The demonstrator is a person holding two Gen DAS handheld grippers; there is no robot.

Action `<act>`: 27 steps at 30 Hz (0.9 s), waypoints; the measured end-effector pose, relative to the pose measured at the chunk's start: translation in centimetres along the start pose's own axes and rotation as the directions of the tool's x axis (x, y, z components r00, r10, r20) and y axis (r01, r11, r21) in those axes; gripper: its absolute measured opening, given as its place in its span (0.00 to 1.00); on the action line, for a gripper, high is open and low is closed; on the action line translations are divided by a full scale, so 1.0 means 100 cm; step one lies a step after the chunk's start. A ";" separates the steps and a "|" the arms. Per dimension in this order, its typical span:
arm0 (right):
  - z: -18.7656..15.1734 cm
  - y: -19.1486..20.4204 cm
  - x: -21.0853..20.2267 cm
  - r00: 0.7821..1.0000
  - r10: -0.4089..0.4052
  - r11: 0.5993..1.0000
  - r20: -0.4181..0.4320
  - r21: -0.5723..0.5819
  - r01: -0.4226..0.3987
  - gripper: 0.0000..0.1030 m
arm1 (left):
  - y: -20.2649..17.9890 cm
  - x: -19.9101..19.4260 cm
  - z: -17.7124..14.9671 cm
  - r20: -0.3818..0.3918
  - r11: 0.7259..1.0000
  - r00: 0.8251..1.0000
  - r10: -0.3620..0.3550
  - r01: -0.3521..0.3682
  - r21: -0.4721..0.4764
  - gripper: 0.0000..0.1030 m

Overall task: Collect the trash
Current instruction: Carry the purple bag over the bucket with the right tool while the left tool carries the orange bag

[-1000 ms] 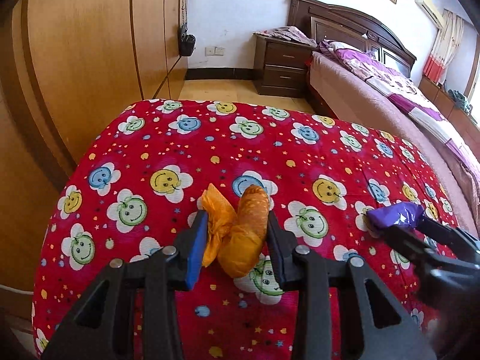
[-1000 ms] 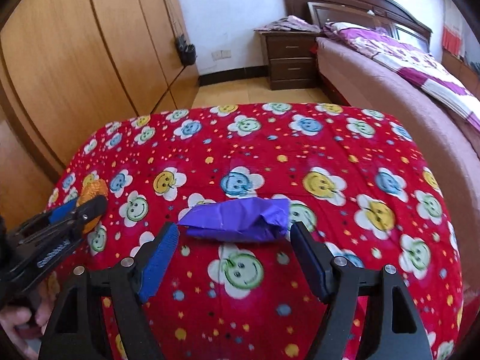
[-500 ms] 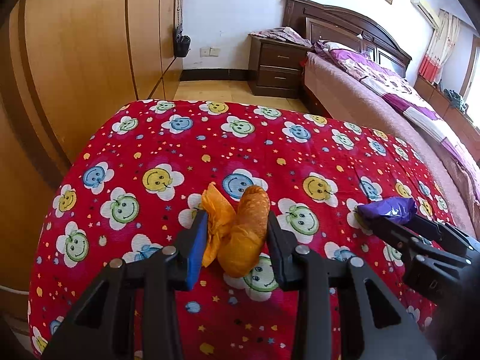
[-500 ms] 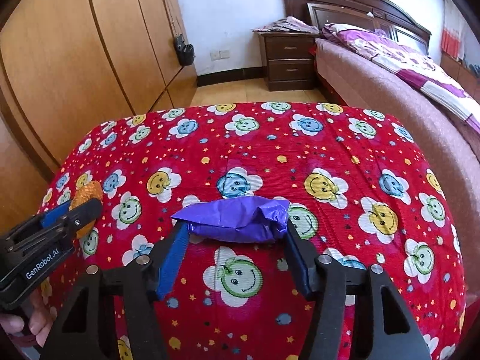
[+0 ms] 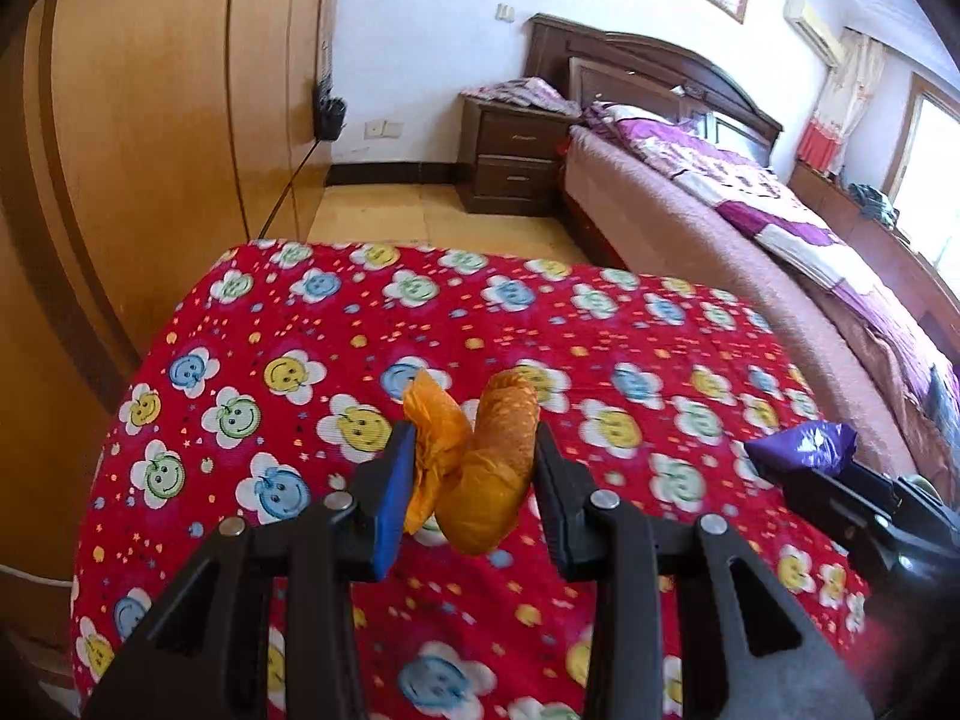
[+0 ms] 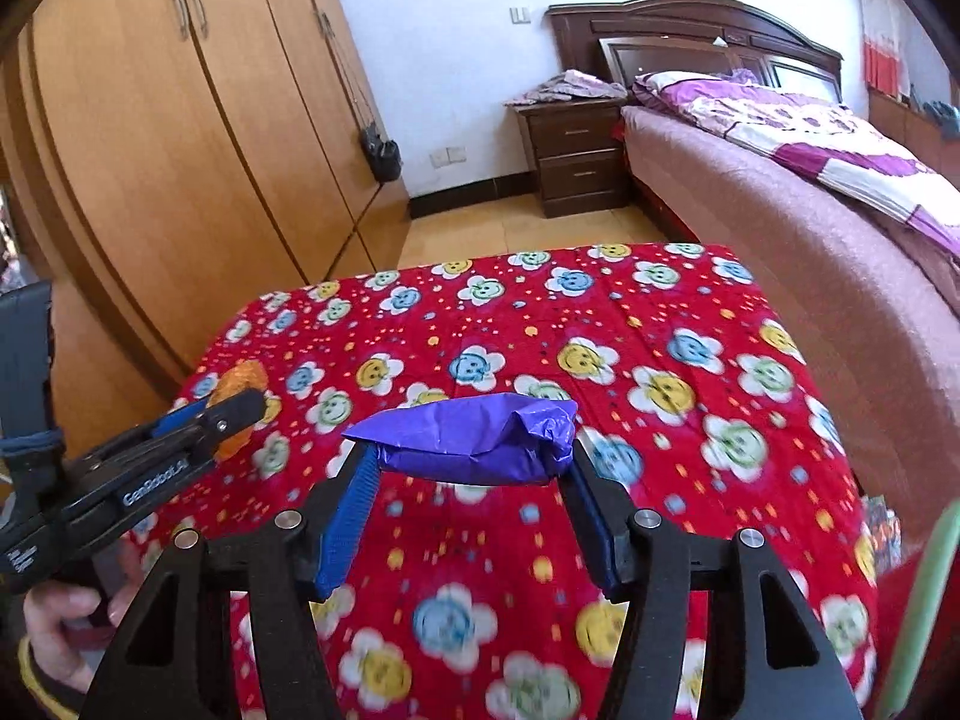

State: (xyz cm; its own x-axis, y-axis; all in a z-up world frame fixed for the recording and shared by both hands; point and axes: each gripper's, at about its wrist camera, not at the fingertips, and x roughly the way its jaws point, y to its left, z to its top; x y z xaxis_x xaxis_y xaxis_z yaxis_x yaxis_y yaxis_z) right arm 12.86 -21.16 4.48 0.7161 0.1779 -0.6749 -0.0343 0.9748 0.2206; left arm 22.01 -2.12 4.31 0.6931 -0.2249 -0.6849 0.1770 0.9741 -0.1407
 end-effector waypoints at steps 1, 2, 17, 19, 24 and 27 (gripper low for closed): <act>-0.002 -0.002 -0.007 1.000 0.004 1.000 0.005 0.009 -0.004 0.60 | -0.004 -0.006 -0.001 0.005 1.000 1.000 -0.009 0.008 0.007 0.37; -0.004 -0.004 -0.015 1.000 0.010 1.000 0.009 0.018 -0.010 0.60 | -0.007 -0.012 -0.003 0.011 1.000 1.000 -0.019 0.019 0.012 0.37; -0.053 -0.026 -0.119 0.992 0.007 0.994 0.126 0.107 -0.020 0.60 | -0.058 -0.083 -0.045 0.040 0.986 0.985 -0.167 0.166 0.027 0.37; -0.061 -0.033 -0.132 0.991 -0.006 0.992 0.134 0.125 -0.011 0.60 | -0.066 -0.090 -0.050 0.037 0.983 0.983 -0.182 0.181 0.033 0.37; -0.081 -0.049 -0.160 0.987 -0.046 0.987 0.153 0.161 0.021 0.61 | -0.081 -0.104 -0.063 0.025 0.975 0.975 -0.221 0.220 0.036 0.37; -0.092 -0.059 -0.173 0.984 -0.068 0.983 0.162 0.181 0.038 0.61 | -0.088 -0.110 -0.068 0.020 0.970 0.970 -0.241 0.240 0.039 0.37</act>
State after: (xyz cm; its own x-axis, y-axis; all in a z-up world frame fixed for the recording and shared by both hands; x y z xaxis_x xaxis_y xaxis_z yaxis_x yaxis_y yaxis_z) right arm -5.74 -28.74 8.31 0.8205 0.0874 -0.5649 0.1196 0.9401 0.3192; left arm 8.04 -8.09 8.22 0.6440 -0.4530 -0.6164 0.3651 0.8901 -0.2727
